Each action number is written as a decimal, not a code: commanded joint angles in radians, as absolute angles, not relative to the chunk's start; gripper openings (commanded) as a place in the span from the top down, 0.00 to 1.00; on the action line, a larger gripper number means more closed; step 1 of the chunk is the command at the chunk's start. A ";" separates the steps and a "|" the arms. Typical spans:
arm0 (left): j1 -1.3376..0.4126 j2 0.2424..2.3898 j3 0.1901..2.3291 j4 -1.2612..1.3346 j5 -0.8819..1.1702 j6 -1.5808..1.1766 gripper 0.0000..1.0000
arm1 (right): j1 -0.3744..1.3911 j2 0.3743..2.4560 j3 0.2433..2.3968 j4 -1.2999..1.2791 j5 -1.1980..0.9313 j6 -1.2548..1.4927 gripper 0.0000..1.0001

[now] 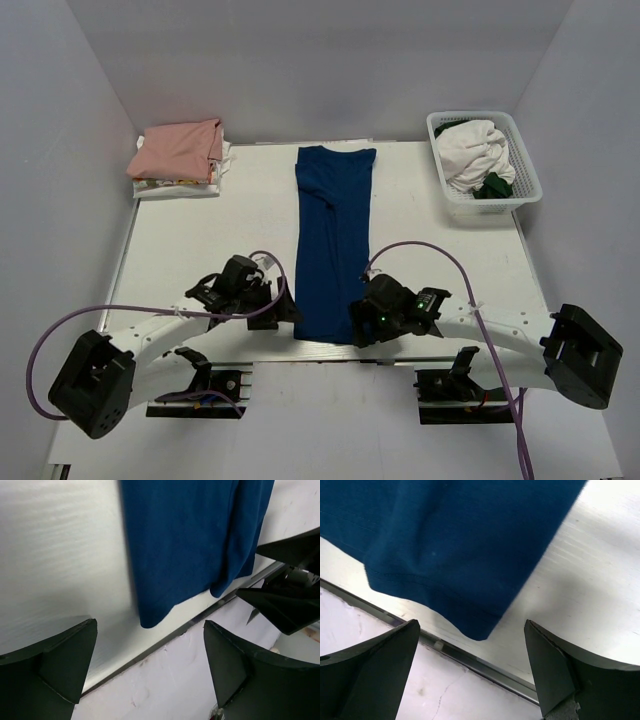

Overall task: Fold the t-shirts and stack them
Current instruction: Grab the bottom of the folded rectangular tshirt with both arms, then fold the folded rectangular tshirt in 1/3 of the way, then grab one side of the 2/3 rectangular tshirt with both arms, then fold the long partially folded tshirt into a neat square

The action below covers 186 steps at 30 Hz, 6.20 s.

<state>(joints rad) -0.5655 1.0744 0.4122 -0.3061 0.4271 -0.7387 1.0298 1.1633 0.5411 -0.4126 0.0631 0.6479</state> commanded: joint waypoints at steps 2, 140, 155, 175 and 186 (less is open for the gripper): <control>-0.626 1.127 0.399 -0.229 0.434 -0.772 0.09 | 1.029 1.149 0.523 -0.364 0.041 0.669 0.10; -0.554 1.065 0.761 -0.448 0.273 -0.624 1.00 | 0.497 1.206 0.851 -0.587 -0.440 0.416 1.00; -0.565 1.017 0.903 -0.454 -0.090 -0.748 1.00 | 0.495 1.233 1.055 -0.491 -0.379 0.425 1.00; -0.514 1.528 1.310 -0.522 -0.374 -0.672 1.00 | 0.440 1.566 1.354 -0.526 -0.163 0.410 1.00; -0.440 1.795 1.492 -0.522 -0.310 -0.640 1.00 | 0.374 1.850 1.515 -0.511 -0.284 0.407 1.00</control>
